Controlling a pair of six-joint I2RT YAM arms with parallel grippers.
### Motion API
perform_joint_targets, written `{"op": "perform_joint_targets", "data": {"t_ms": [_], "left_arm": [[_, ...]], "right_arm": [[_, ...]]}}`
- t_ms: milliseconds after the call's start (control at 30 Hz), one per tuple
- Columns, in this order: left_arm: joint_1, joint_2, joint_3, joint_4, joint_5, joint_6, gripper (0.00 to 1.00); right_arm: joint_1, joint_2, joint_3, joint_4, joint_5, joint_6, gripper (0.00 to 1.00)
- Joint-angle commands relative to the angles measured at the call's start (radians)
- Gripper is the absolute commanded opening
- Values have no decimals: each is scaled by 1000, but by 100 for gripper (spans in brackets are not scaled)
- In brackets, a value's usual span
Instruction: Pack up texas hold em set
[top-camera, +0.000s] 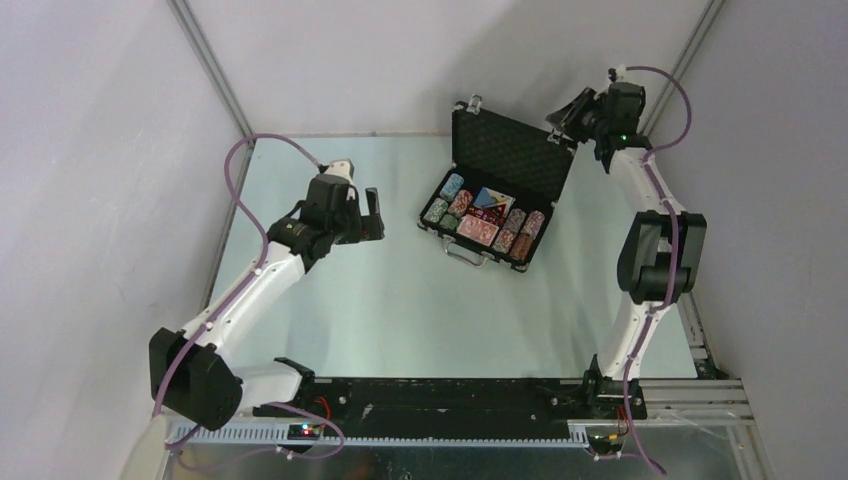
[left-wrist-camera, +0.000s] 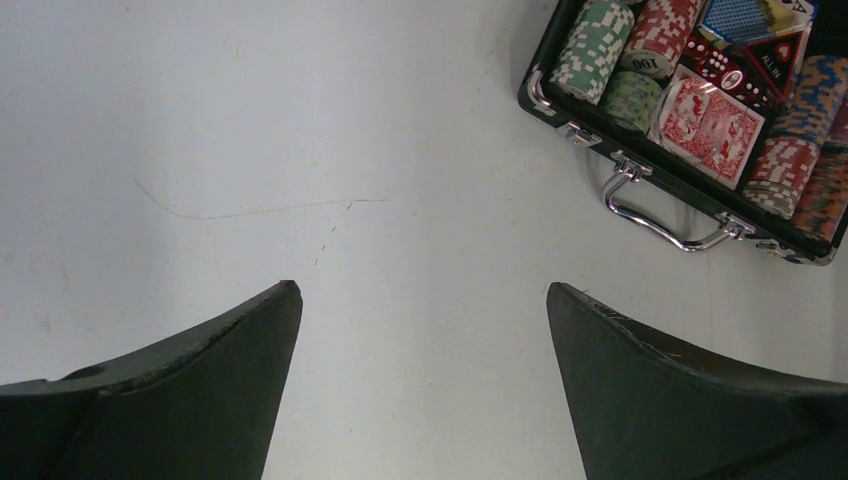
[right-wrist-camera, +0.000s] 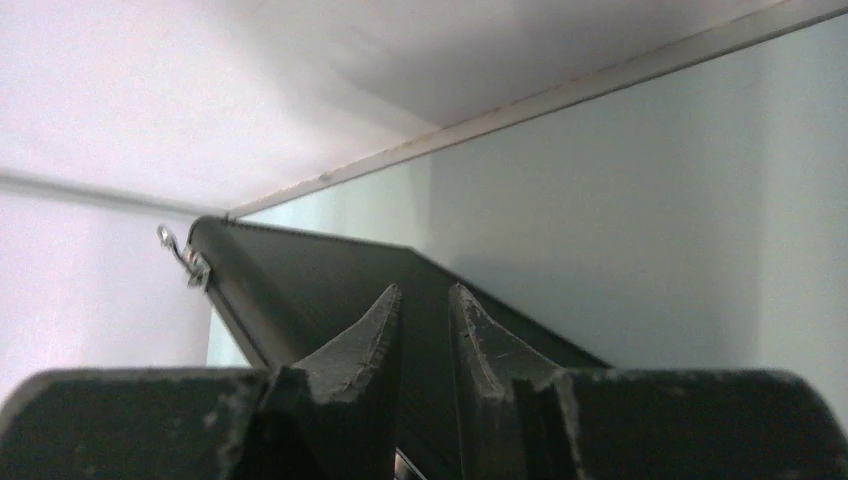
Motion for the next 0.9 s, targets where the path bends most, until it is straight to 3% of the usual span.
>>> {"op": "perform_joint_targets", "data": {"t_ms": [0,200,367,567,867], "left_arm": [[2,-31,0,48,22,-22,100],[3,-47,-12,47,8,-41,100],[2,-47,-22,62,25,-62,100],[-6,-19,-24,100,93,-76,98],[-144,120,100,61,77,5,97]], "right_arm": [[108,-161,-240,33,-113,-50,25],[150,-343,-460,-85,-69,-164,24],[176,-404,-597,-151,-17,-216,26],[204,-485,-633,-203,77,-294,28],[346,-506,-634,-304,251,-459,30]]}}
